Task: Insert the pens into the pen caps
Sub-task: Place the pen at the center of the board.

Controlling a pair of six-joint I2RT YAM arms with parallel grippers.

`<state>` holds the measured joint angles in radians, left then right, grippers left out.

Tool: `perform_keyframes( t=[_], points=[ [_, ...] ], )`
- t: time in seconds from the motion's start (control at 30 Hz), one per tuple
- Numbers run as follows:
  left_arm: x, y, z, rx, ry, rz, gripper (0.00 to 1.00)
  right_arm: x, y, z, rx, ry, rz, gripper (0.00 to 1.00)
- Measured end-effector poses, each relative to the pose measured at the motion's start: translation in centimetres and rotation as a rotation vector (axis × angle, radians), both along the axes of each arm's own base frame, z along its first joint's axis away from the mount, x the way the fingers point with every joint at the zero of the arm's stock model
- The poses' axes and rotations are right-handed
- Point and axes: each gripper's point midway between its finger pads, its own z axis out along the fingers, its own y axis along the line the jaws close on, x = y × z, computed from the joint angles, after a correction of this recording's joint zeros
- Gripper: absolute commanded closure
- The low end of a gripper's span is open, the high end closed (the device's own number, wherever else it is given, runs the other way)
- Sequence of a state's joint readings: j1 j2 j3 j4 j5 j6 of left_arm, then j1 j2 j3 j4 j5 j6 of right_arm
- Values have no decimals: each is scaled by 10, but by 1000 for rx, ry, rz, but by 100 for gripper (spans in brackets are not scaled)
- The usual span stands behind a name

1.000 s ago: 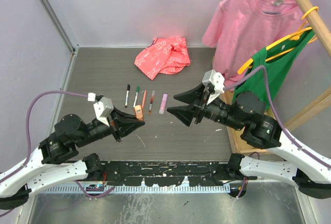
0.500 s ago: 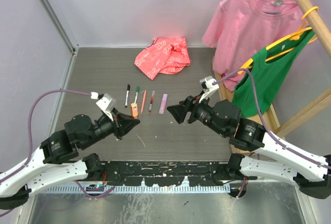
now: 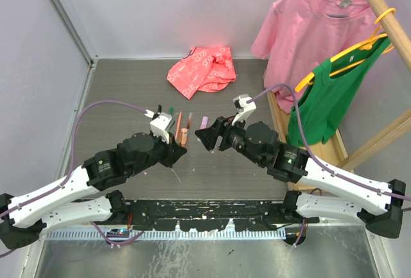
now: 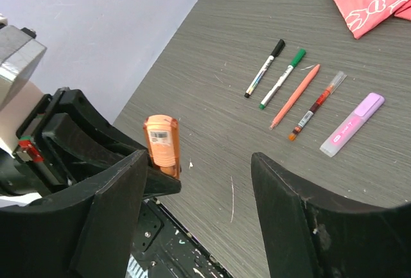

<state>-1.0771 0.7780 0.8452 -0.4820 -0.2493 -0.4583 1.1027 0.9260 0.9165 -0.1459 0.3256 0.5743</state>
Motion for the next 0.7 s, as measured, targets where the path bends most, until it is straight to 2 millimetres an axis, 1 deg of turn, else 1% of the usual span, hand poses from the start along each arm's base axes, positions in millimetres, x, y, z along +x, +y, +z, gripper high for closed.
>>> perform_keyframes(
  t=[0.13,0.3,0.43,0.7],
  points=[
    [4,-5,-4,9,6,11,100,1,7,-1,8,2,7,29],
    [9,-13,-9,19,10,15,100,1,12,3,37,-2,21,29],
    [12,-18,-14,30,16,15,100,0,17,-1,42,8,31,30],
    [17,-27,-5,-21,5,26,100,2,20,-16,20,32,29,32]
  ],
)
